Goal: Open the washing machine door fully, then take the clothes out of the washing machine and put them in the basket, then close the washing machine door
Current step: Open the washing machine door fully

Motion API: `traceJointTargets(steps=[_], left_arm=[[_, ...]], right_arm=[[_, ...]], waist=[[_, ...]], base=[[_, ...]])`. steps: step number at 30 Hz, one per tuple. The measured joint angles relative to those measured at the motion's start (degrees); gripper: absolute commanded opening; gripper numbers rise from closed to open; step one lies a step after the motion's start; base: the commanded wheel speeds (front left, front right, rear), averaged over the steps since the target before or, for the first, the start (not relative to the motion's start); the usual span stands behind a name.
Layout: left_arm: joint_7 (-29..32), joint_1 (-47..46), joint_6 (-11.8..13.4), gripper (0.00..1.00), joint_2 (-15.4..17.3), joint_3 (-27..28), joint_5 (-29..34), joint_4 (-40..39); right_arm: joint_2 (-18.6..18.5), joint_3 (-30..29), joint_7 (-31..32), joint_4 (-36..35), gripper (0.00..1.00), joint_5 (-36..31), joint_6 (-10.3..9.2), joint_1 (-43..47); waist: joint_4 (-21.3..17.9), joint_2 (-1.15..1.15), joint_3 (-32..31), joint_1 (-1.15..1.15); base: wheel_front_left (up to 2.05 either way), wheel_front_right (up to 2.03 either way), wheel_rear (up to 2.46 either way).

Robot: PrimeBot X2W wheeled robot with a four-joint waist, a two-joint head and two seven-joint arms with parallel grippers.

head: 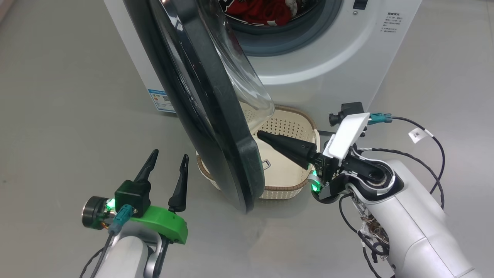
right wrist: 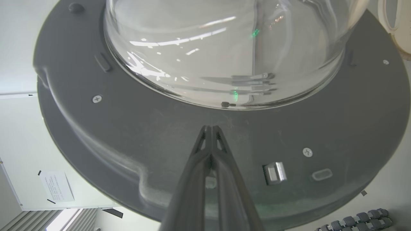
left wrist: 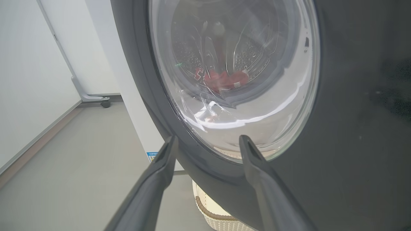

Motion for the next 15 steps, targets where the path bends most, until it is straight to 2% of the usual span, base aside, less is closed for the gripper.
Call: traceJointTargets(steps=[10, 15], left_arm=[[0.00, 0.88, 0.10, 1.00, 0.04, 1.83, 0.55, -0.21], [0.00, 1.26, 0.26, 1.00, 0.41, 2.31, 0.78, -0.20]], right_arm=[[-0.13, -7.46, -7.38, -1.10, 0.00, -0.23, 0.16, 4.06], [-2.72, -11.31, -11.51, -4.27, 0.00, -2.76, 0.44, 6.04]], waist=[[-1.88, 0.00, -0.75, 0.00], [-3.23, 0.00, -1.36, 0.00]], base=[[0.00, 0.00, 0.00], [0.00, 0.00, 0.00]])
